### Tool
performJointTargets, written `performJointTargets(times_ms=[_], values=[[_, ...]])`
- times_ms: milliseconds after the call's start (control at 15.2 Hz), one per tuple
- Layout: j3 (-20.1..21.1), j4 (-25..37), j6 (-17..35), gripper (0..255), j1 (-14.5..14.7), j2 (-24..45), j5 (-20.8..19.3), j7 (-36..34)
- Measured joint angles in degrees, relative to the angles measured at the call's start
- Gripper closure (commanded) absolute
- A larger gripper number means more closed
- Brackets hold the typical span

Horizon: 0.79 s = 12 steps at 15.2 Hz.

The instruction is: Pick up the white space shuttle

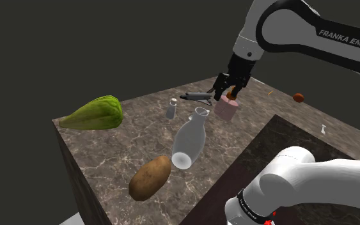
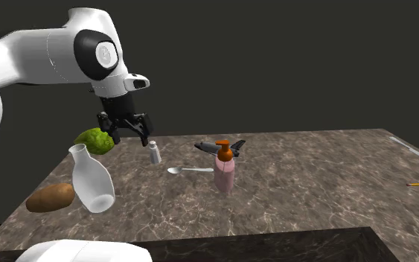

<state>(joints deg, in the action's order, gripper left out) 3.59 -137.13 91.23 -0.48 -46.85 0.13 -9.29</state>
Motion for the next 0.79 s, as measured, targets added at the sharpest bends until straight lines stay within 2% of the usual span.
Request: performJointTargets(times_ms=[198, 528, 792], values=[[-1.9, -0.5, 0.9, 0, 0.2, 0.4, -1.3, 3.4], [-9.0, -2.1, 5.9, 0, 1.0, 4.1, -6.0, 16.9], [-15.1, -0.1, 9.8, 0, 1.9, 9.7, -9.2, 28.4]])
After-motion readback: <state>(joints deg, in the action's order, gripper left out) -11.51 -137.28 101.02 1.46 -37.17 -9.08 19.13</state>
